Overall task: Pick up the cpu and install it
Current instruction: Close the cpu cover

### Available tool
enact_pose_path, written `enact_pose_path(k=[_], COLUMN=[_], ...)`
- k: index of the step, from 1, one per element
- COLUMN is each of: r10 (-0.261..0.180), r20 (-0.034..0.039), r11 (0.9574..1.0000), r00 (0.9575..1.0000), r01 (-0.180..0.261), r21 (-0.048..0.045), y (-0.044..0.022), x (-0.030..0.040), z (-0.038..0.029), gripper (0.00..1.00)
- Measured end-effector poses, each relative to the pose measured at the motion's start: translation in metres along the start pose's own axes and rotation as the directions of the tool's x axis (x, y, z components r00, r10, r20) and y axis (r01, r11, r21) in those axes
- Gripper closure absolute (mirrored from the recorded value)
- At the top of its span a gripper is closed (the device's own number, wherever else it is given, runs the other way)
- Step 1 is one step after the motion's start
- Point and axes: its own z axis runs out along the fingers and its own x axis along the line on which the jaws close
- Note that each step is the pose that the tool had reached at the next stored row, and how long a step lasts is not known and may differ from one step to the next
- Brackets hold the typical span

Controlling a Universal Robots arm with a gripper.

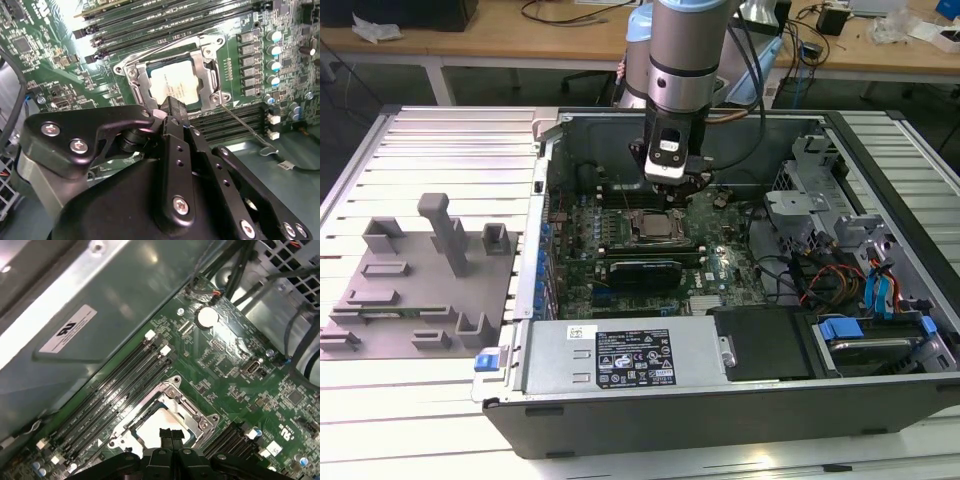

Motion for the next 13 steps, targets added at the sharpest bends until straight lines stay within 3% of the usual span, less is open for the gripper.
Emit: enact_pose_path(k=[5,9,13], r10=[-0.068,-0.118,-0.194], r20=[-0.0009,-0.0016,-0.0027], r11=[0.9977,0.9930,0.9810], r00=[0.9977,0.9930,0.9810], r01=[0.068,0.118,0.194], r21=[0.0001,0.0001,0.0000], y=[0.0000,0.0000,0.0000], x=[0.0000,0.0000,0.0000], z=[0.0000,0.0000,0.0000], gripper=[0.89,0.89,0.89])
